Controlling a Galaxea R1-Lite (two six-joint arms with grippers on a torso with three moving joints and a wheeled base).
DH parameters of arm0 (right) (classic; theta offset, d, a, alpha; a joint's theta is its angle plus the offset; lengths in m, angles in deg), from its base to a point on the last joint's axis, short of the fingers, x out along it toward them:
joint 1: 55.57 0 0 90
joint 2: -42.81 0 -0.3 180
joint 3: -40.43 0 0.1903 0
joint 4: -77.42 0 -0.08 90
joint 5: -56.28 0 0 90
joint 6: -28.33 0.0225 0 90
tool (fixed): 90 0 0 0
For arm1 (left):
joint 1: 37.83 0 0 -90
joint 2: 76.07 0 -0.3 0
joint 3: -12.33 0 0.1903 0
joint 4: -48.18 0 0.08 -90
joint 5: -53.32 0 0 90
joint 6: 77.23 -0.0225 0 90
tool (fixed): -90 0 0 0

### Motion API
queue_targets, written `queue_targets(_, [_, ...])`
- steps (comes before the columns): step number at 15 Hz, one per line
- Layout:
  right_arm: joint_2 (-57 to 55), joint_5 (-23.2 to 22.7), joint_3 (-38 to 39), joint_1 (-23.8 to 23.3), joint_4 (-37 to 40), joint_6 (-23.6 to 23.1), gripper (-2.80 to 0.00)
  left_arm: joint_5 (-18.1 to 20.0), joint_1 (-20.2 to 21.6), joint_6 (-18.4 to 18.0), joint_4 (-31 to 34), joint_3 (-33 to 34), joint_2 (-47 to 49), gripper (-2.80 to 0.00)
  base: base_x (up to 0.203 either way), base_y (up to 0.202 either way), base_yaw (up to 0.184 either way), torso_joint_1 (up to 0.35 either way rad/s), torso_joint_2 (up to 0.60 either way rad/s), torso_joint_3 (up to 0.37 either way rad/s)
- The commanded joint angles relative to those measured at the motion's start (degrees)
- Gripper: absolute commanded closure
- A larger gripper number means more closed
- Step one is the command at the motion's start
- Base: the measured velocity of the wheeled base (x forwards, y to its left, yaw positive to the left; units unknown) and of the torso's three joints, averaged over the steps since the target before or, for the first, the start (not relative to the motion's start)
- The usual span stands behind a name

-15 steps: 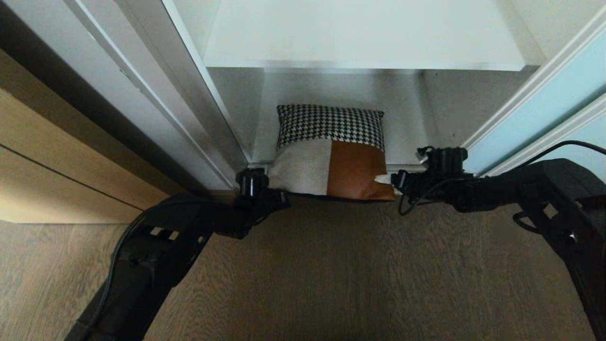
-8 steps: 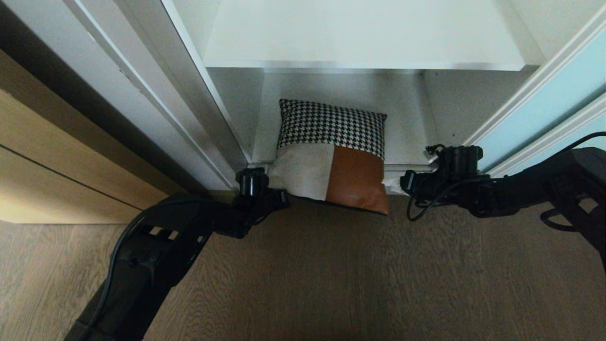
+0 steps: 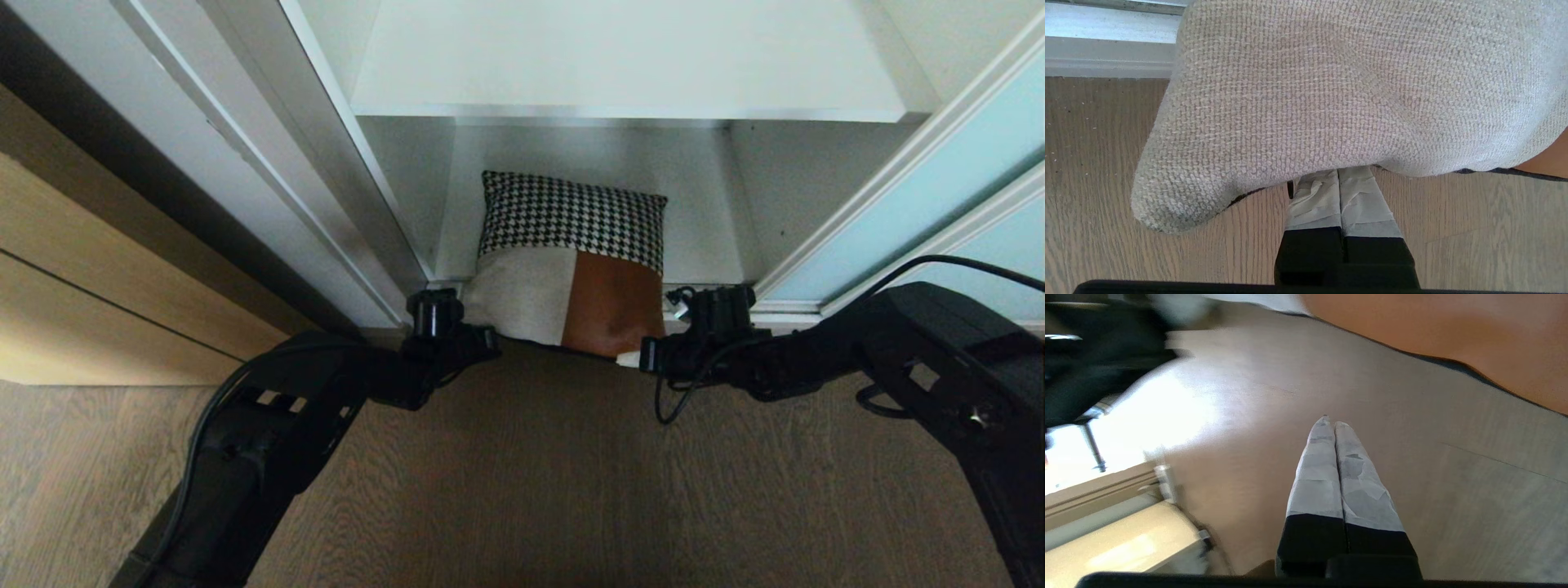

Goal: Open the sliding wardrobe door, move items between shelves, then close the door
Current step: Place the pillow on the lower shelf

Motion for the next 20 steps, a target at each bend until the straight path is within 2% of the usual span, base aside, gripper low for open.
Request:
queue_targets(1, [-7.0,2.1,-4.3,1.2,0.5,-0.2,0.0,0.1,0.0,0.2,-0.3,0.0,-0.3,0.0,0.0,0.0,0.0,0.0,0.0,0.0])
queue_targets(4, [-11.8,4.1,-8.9,1.8,1.4,-0.3,0.0,-0.4,0.0,1.8,-0.6,0.0,-0.9,0.0,0.0,0.0,0.0,0.0,0.0,0.0])
queue_targets(8, [-18.1,12.8,-20.7,1.9,4.0,-0.5,0.0,-0.7,0.1,3.1,-0.4,0.1,-2.0,0.0,0.0,0.0,0.0,0.0,0.0,0.0])
queue_targets(9, [-18.5,14.2,-21.3,1.9,4.9,-1.1,0.0,-0.8,0.0,3.3,-0.4,0.1,-2.1,0.0,0.0,0.0,0.0,0.0,0.0,0.0])
queue_targets(11, [-18.8,14.8,-21.2,1.7,4.2,-1.3,0.0,-2.0,0.0,3.8,-0.4,0.1,-2.0,0.0,0.0,0.0,0.0,0.0,0.0,0.0])
queue_targets(13, [-19.1,15.0,-21.2,1.3,-0.3,-1.3,0.0,-2.9,0.0,3.9,-0.3,0.1,-2.0,0.0,0.0,0.0,0.0,0.0,0.0,0.0])
queue_targets(17, [-17.9,15.6,-21.2,0.0,-4.0,-1.3,0.0,-5.1,-0.2,3.9,0.2,1.1,-2.2,0.0,0.0,0.0,0.0,0.0,0.0,0.0])
queue_targets(20, [-16.5,15.5,-21.1,-0.3,-6.7,-1.0,0.0,-5.4,-0.3,4.1,0.0,0.6,-1.5,0.0,0.0,0.0,0.0,0.0,0.0,0.0])
